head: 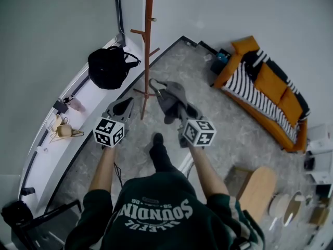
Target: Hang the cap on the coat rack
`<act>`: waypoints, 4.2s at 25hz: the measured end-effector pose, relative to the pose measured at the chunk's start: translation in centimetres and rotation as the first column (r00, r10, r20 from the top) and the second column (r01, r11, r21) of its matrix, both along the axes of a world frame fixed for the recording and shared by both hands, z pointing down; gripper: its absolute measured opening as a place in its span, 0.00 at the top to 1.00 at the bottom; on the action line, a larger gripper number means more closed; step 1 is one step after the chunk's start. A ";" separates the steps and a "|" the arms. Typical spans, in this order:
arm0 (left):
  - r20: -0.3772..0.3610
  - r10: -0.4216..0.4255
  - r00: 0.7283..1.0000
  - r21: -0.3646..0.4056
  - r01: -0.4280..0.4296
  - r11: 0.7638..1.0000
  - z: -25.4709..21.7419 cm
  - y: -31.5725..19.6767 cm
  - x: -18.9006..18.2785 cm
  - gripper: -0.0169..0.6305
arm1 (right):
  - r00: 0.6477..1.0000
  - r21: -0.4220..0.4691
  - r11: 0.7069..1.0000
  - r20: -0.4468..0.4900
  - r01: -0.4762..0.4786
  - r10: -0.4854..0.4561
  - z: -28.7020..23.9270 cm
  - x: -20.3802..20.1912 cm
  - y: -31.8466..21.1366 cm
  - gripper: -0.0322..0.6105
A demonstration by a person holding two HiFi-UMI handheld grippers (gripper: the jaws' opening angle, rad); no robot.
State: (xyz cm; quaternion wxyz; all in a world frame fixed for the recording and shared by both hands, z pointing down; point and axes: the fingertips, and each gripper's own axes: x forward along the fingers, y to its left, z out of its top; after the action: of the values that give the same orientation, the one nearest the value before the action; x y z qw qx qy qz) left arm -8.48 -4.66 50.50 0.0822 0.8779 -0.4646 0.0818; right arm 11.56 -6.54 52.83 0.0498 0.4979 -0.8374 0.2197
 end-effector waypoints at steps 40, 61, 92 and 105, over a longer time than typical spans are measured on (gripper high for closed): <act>-0.020 0.017 1.000 -0.030 -0.018 0.999 -1.2 -26.7 -0.3 0.97 | 0.998 -0.020 0.998 0.016 0.062 -0.061 -0.6 -2.4 -24.5 0.89; -0.040 0.092 0.995 -0.025 -0.093 0.995 -1.1 -27.0 0.4 0.97 | 0.997 0.135 0.991 0.076 0.005 -0.015 -11.9 -1.2 -24.4 0.89; -0.045 0.001 0.999 -0.070 -0.005 0.998 0.5 -25.8 -4.4 0.97 | 0.998 0.068 0.997 0.053 0.039 -0.043 -8.1 -5.7 -27.5 0.89; -0.042 -0.044 0.998 -0.083 0.040 0.996 1.2 -26.3 -7.2 0.97 | 0.998 0.021 0.998 0.034 0.052 -0.053 -4.8 -7.7 -29.3 0.89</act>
State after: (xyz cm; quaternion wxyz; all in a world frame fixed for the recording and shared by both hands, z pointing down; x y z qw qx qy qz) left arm -15.69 -30.97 51.66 0.1298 0.8654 -0.4773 0.0800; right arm 3.86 -35.80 48.07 0.0360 0.4723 -0.8532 0.2184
